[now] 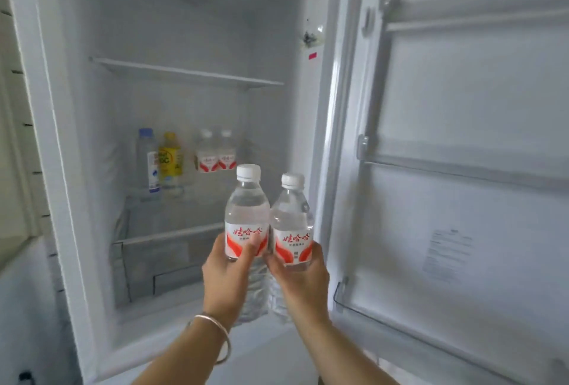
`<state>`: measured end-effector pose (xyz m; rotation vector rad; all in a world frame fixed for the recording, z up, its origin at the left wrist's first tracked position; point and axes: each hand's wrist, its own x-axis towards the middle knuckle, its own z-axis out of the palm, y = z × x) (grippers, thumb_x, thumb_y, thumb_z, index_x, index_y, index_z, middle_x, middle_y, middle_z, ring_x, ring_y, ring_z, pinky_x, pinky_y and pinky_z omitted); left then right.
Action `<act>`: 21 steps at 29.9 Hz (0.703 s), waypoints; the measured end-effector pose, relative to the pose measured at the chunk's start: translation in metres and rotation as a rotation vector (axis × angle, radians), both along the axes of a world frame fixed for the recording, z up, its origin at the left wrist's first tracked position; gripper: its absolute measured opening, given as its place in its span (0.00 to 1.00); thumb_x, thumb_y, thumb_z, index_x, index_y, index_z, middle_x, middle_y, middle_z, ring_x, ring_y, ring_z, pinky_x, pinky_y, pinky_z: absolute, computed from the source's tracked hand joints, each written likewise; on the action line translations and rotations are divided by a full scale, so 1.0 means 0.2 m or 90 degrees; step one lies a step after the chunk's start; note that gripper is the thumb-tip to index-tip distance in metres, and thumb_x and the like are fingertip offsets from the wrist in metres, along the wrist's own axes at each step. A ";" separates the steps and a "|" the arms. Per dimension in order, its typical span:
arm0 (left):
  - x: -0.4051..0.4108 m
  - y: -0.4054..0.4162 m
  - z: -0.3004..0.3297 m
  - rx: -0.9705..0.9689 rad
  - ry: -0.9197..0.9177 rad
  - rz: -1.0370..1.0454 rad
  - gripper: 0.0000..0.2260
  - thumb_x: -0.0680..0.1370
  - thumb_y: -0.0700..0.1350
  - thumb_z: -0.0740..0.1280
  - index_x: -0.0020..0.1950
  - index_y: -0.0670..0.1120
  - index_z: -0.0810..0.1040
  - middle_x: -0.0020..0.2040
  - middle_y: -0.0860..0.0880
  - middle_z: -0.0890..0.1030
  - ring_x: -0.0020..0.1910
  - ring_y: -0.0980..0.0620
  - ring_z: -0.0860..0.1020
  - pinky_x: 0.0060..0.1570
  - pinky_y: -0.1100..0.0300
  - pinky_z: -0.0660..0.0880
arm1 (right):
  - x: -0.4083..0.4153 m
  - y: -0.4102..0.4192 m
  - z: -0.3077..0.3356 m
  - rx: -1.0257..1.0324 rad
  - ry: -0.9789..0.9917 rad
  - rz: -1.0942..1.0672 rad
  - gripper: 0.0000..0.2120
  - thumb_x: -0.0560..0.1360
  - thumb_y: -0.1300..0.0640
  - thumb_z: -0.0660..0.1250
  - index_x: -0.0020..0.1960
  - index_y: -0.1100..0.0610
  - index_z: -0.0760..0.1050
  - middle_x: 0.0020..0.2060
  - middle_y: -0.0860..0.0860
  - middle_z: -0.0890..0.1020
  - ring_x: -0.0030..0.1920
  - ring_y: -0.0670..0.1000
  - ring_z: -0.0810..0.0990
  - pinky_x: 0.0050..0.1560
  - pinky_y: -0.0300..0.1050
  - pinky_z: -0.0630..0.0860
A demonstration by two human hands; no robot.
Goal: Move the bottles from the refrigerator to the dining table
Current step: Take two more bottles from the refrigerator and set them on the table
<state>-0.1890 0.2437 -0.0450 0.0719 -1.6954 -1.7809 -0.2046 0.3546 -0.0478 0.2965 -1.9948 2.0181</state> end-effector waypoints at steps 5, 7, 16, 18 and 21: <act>0.17 0.49 -0.01 -0.017 -0.021 -0.122 0.25 0.63 0.68 0.70 0.52 0.53 0.77 0.46 0.53 0.84 0.46 0.54 0.82 0.49 0.56 0.78 | 0.26 0.50 -0.05 -0.015 -0.011 -0.113 0.25 0.59 0.41 0.76 0.50 0.41 0.68 0.45 0.38 0.80 0.43 0.38 0.81 0.39 0.30 0.76; 0.25 0.70 -0.03 -0.028 -0.026 -0.161 0.26 0.62 0.70 0.68 0.51 0.54 0.77 0.46 0.56 0.83 0.46 0.55 0.82 0.49 0.56 0.78 | 0.37 0.71 -0.08 -0.006 -0.002 -0.162 0.24 0.61 0.44 0.77 0.50 0.41 0.68 0.48 0.40 0.80 0.46 0.40 0.81 0.45 0.33 0.77; 0.67 1.80 -0.06 -0.006 -0.018 -0.294 0.26 0.60 0.66 0.66 0.52 0.53 0.77 0.44 0.58 0.83 0.41 0.65 0.81 0.37 0.74 0.74 | 0.89 1.78 -0.13 0.026 -0.003 -0.364 0.24 0.57 0.44 0.79 0.47 0.43 0.70 0.42 0.40 0.81 0.43 0.41 0.81 0.47 0.42 0.79; 0.77 2.06 -0.07 0.000 -0.025 -0.319 0.24 0.61 0.66 0.67 0.50 0.53 0.78 0.44 0.57 0.83 0.41 0.67 0.81 0.36 0.76 0.73 | 1.01 2.03 -0.13 0.029 -0.010 -0.393 0.24 0.60 0.50 0.80 0.49 0.45 0.70 0.43 0.41 0.80 0.43 0.39 0.80 0.44 0.36 0.77; 0.89 2.40 -0.08 0.015 -0.038 -0.361 0.24 0.60 0.65 0.67 0.50 0.52 0.79 0.43 0.56 0.84 0.40 0.66 0.81 0.36 0.75 0.74 | 1.15 2.36 -0.14 0.047 -0.025 -0.449 0.26 0.60 0.50 0.79 0.54 0.49 0.71 0.44 0.45 0.81 0.45 0.44 0.81 0.44 0.38 0.77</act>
